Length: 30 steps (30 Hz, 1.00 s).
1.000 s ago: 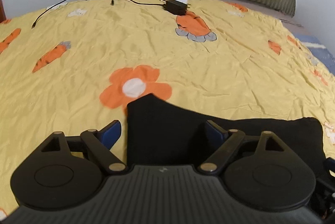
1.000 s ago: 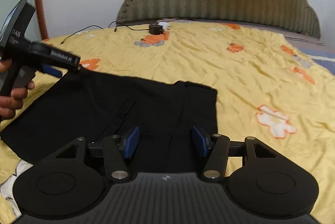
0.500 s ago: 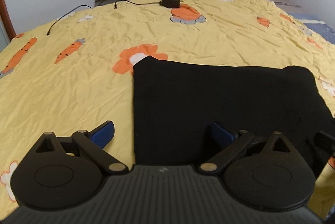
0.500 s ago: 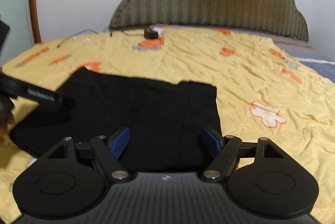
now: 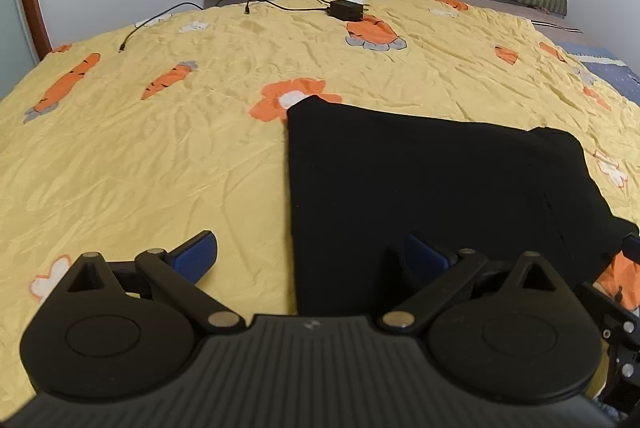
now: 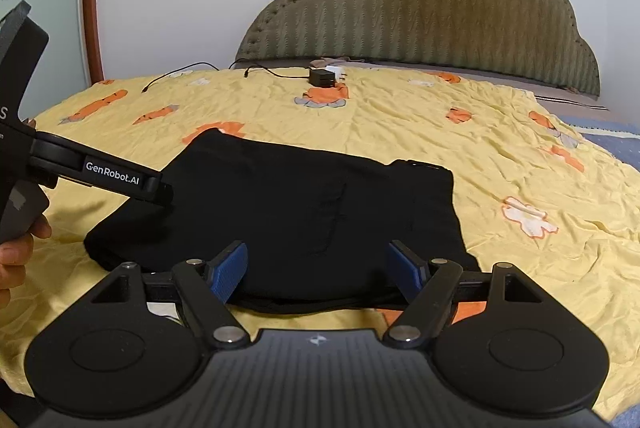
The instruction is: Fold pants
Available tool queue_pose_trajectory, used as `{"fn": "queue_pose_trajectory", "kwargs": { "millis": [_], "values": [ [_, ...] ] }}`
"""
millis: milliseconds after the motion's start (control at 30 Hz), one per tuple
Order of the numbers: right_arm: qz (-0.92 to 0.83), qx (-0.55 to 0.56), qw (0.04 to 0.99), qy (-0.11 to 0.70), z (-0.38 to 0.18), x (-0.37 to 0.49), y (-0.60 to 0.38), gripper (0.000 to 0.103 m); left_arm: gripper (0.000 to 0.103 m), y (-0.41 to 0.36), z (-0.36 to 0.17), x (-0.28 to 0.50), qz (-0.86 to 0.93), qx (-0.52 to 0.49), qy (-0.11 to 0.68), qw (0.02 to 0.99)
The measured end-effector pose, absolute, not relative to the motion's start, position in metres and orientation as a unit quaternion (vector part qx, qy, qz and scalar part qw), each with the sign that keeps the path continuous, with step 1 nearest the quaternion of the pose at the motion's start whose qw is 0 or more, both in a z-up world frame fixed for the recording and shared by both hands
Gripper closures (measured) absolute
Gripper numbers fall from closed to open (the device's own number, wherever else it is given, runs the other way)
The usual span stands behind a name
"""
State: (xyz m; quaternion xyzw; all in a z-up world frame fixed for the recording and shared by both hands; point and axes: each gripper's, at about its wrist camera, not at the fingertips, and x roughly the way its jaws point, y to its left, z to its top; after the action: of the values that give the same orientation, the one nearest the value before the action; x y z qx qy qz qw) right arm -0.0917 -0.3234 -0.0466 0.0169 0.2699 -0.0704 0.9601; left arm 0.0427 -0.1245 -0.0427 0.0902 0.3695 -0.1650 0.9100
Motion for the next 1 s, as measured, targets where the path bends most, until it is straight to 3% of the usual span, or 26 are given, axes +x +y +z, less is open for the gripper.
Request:
{"fn": "queue_pose_trajectory", "kwargs": {
  "millis": [1000],
  "values": [
    [-0.042, 0.001, 0.962, 0.269, -0.04, -0.128, -0.271, 0.026, 0.0, -0.046, -0.03, -0.009, -0.121, 0.042, 0.388, 0.913]
  ]
}}
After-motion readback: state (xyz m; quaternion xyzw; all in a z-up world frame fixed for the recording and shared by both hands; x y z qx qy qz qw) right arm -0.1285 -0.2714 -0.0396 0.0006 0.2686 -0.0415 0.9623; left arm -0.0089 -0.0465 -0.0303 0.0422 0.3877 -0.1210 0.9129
